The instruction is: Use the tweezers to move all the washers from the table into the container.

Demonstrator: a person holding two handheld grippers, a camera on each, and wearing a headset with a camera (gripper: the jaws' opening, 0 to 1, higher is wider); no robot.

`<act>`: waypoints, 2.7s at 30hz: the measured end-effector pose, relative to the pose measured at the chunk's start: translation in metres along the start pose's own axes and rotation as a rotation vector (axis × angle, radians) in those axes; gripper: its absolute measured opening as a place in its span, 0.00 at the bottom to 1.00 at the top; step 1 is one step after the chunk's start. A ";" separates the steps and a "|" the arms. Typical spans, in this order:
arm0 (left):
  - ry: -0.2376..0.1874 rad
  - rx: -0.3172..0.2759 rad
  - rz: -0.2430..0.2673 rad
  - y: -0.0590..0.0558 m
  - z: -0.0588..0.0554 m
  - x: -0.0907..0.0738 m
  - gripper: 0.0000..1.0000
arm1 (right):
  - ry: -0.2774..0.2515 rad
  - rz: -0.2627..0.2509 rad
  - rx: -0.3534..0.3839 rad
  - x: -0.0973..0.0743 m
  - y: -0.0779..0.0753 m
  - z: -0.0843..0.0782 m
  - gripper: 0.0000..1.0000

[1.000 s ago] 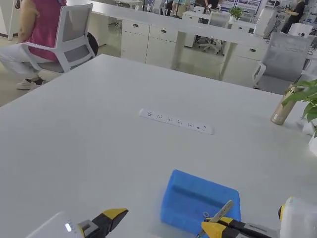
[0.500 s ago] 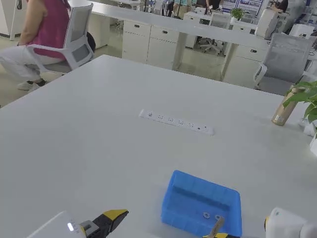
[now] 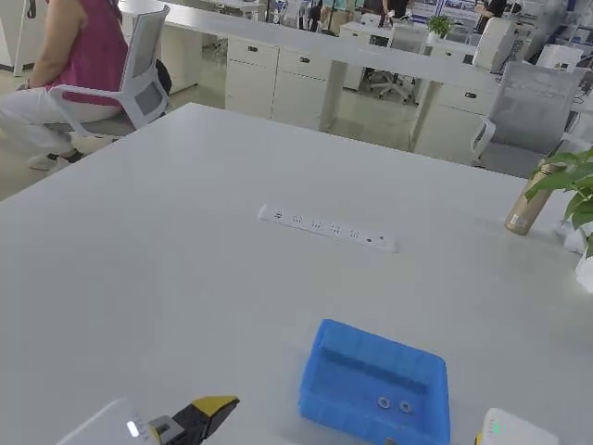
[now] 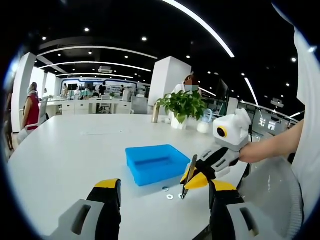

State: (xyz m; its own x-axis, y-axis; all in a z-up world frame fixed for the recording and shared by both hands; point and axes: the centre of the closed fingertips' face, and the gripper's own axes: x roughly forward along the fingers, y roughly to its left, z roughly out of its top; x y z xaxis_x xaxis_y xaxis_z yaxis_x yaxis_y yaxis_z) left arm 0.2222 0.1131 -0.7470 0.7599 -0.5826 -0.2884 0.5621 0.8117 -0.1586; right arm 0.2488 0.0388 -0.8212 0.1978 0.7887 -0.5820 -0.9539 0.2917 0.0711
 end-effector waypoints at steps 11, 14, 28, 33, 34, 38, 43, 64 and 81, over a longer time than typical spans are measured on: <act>0.012 0.009 -0.003 0.000 -0.002 0.000 0.71 | 0.017 -0.013 -0.083 0.000 0.008 -0.002 0.03; 0.010 0.008 -0.003 0.000 -0.002 0.000 0.71 | 0.021 0.006 -0.068 -0.002 0.013 -0.003 0.03; 0.017 0.013 -0.005 -0.001 -0.003 0.001 0.71 | -0.198 -0.045 0.142 -0.027 -0.025 0.048 0.03; 0.019 0.011 0.002 0.001 -0.003 0.000 0.71 | -0.323 -0.080 0.238 -0.040 -0.051 0.080 0.03; 0.018 0.011 0.003 0.001 -0.003 0.000 0.71 | -0.327 -0.088 0.232 -0.041 -0.055 0.082 0.03; 0.015 0.009 0.000 0.001 -0.003 0.000 0.71 | -0.338 -0.132 0.267 -0.036 -0.080 0.088 0.03; 0.020 0.014 -0.002 0.000 -0.004 0.000 0.71 | -0.265 -0.227 0.392 -0.021 -0.119 0.061 0.03; 0.040 0.017 -0.009 -0.002 -0.008 0.001 0.70 | -0.148 -0.250 0.413 0.012 -0.137 0.034 0.03; 0.046 0.016 -0.013 -0.002 -0.009 0.002 0.69 | -0.324 -0.211 0.355 -0.019 -0.110 0.072 0.03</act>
State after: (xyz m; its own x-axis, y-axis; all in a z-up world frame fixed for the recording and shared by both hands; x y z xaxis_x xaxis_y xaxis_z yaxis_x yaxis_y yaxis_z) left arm 0.2193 0.1106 -0.7556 0.7365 -0.5904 -0.3300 0.5776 0.8029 -0.1474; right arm 0.3664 0.0309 -0.7593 0.4909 0.8033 -0.3372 -0.7615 0.5837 0.2820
